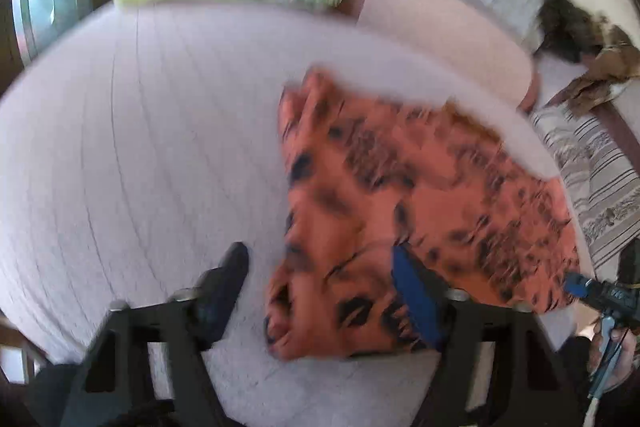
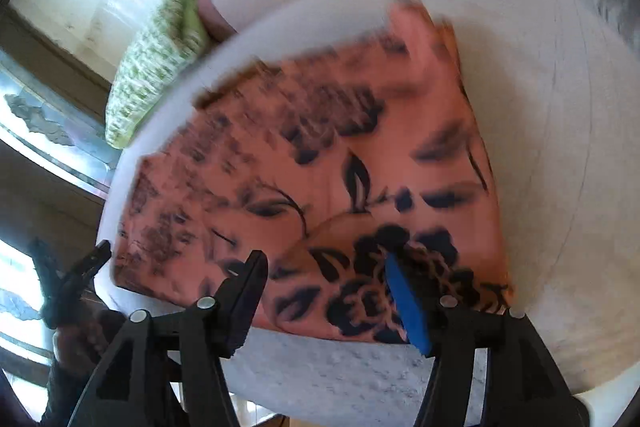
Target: Fold small clothes
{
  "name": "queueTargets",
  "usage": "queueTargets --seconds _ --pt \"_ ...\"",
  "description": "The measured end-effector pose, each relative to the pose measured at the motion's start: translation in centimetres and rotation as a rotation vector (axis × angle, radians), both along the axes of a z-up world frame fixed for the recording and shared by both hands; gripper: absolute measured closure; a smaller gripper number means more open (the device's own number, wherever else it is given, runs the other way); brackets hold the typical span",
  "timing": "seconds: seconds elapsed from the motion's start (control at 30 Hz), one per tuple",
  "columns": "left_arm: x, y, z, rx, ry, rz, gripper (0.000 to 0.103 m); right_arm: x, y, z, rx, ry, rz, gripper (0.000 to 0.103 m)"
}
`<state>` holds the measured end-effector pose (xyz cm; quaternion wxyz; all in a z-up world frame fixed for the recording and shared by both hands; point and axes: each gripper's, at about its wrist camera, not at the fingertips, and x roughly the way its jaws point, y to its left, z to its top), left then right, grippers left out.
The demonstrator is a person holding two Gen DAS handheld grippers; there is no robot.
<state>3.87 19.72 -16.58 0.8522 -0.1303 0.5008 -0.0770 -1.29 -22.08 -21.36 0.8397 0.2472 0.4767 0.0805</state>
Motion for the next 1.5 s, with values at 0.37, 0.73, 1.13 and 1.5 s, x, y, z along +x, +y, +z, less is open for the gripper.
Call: queueTargets --seconds 0.37,0.73,1.13,1.5 --pt "0.7 -0.4 1.5 -0.028 0.031 0.005 0.066 0.0 -1.8 -0.8 0.146 -0.009 -0.035 0.038" --pt "15.3 -2.2 -0.8 0.080 0.072 -0.053 0.098 -0.3 -2.5 -1.1 0.189 -0.014 -0.022 0.038" --pt "9.7 -3.2 3.4 0.154 -0.124 0.026 0.067 -2.5 -4.1 0.3 0.230 -0.041 -0.160 0.034" --pt "2.7 -15.3 4.3 0.089 -0.241 -0.253 0.033 -6.6 -5.2 -2.3 0.406 0.045 -0.407 0.029"
